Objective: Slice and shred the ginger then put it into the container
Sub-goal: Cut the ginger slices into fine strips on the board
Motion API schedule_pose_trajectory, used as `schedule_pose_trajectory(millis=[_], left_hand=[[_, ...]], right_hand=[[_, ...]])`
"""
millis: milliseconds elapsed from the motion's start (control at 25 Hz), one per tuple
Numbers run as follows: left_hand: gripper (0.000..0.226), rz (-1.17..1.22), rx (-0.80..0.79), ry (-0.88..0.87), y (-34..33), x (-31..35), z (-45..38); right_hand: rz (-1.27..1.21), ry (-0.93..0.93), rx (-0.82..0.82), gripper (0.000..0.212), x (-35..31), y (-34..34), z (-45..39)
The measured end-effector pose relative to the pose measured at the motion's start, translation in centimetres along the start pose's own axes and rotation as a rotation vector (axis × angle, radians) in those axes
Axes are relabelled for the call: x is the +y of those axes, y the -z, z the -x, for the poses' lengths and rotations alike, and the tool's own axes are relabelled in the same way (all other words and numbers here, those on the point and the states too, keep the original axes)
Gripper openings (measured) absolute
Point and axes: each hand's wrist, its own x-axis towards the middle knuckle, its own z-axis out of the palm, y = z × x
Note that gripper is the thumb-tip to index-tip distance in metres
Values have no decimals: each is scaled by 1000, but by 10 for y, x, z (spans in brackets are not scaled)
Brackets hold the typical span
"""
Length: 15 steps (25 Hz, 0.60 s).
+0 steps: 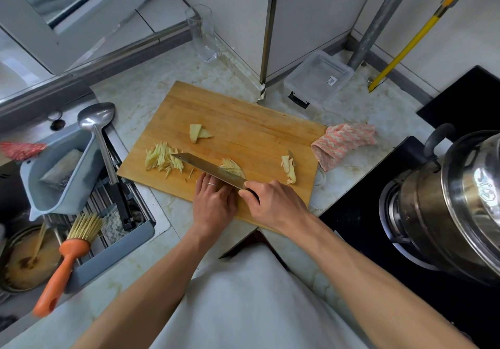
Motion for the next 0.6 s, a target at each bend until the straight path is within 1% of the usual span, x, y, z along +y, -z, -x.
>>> schedule_pose_trajectory(millis=[200,360,600], left_hand=[[29,13,11,-25,0,-1,-1],[30,4,21,-30,1,1,-2],[28,1,33,-36,0,-1,0]], right_hand=[[-8,-36,-17,39,-3,2,-3],[31,-24,-25,39,-6,-1,-6],[-2,-17,-11,38,-4,2,0]])
